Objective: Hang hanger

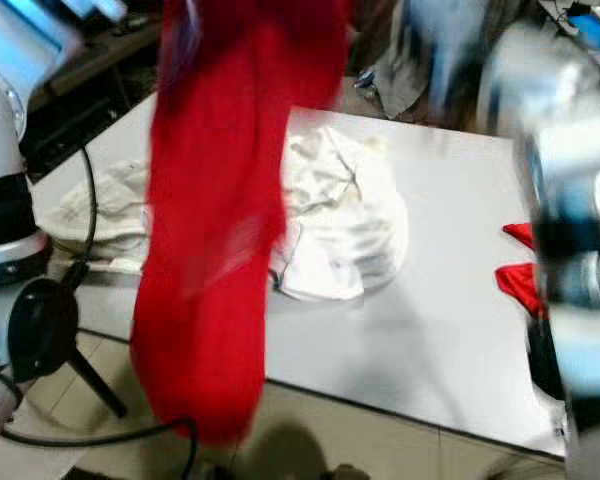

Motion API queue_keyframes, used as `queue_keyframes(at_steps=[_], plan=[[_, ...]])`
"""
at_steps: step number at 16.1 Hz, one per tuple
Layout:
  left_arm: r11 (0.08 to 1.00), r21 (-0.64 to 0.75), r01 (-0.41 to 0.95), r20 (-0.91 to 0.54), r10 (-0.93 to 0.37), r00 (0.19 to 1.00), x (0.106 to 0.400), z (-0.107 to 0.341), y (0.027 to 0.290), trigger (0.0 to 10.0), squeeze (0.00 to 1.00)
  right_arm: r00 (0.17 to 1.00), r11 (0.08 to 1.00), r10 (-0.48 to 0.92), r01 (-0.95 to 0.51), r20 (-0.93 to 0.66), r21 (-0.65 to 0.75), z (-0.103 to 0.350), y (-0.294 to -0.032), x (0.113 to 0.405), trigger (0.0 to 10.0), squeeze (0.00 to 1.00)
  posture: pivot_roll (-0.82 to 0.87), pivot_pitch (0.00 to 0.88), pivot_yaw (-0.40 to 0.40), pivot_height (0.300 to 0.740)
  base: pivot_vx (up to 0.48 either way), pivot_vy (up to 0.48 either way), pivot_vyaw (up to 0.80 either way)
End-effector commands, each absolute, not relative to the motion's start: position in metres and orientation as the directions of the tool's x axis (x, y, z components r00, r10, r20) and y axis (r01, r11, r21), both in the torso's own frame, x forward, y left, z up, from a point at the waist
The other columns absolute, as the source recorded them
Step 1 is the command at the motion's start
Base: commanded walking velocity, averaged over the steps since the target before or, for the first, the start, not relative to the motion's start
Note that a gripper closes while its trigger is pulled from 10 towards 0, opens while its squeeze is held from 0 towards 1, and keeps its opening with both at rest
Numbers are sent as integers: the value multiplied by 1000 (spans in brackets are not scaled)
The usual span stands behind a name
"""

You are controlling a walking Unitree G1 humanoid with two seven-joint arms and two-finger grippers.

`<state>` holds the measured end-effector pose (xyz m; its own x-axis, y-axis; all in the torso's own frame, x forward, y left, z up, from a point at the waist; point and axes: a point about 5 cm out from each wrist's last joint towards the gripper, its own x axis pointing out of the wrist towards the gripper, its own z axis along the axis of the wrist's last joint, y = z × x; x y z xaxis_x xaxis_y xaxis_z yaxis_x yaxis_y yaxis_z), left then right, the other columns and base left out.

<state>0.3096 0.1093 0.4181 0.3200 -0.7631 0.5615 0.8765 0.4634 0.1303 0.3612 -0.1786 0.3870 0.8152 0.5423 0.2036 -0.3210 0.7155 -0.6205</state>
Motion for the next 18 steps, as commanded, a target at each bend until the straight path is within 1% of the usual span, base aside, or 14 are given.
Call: queue_keyframes(at_steps=[1,2,3,4,5,7,9,11,12,13,14,15,16,18], plan=[[439,182,880,625,-742,241,297,435,112,10000,0,808,823,361,-40,466,-567,427,-203,359,10000,0,-118,0,0,740,0,0,0],[433,184,882,667,-714,211,292,442,118,10000,0,729,874,329,7,600,-486,455,-207,351,10000,0,-117,0,0,740,0,0,0],[435,178,883,692,-693,202,289,446,123,10000,0,667,880,355,-1,655,-475,466,-206,346,10000,0,-115,0,-1,740,0,0,0],[436,174,883,699,-687,201,288,446,124,10000,0,650,875,372,-9,662,-484,468,-204,345,10000,0,-115,0,-1,740,0,0,0],[453,147,879,701,-675,230,289,445,126,10000,0,670,840,454,-100,588,-534,452,-196,355,10000,0,-114,0,-2,740,0,0,0],[528,94,844,655,-672,347,301,425,128,10000,0,748,741,525,-167,406,-650,396,-190,380,10000,0,-109,0,-4,740,0,0,0],[615,-9,788,521,-670,529,324,379,122,10000,0,807,681,564,-336,173,-651,322,-196,390,10000,0,-111,0,6,740,0,0,0],[724,-41,688,347,-636,689,342,335,120,10000,0,784,582,619,-486,-32,-652,270,-200,381,10000,0,-113,0,17,740,0,0,0],[825,-43,564,125,-555,822,355,276,126,10000,0,672,436,695,-676,-254,-594,211,-205,353,10000,0,-119,0,37,740,0,0,0],[859,-23,512,49,-511,858,357,252,130,10000,0,627,397,715,-729,-309,-558,192,-208,338,10000,0,-123,0,50,740,0,0,0],[868,-5,497,30,-496,868,358,246,132,10000,0,620,394,718,-737,-317,-548,189,-209,333,10000,0,-123,0,50,740,0,0,0],[887,54,458,-15,-458,889,361,232,136,10000,0,616,393,712,-747,-337,-536,182,-213,324,10000,0,-127,0,60,740,0,0,0],[913,125,388,19,-393,919,367,232,140,10000,0,632,386,692,-732,-349,-562,183,-219,319,10000,0,-130,0,66,740,0,0,0],[953,127,274,111,-288,951,382,250,146,10000,0,639,355,685,-712,-349,-606,197,-218,312,10000,0,-136,0,86,740,0,0,0]])
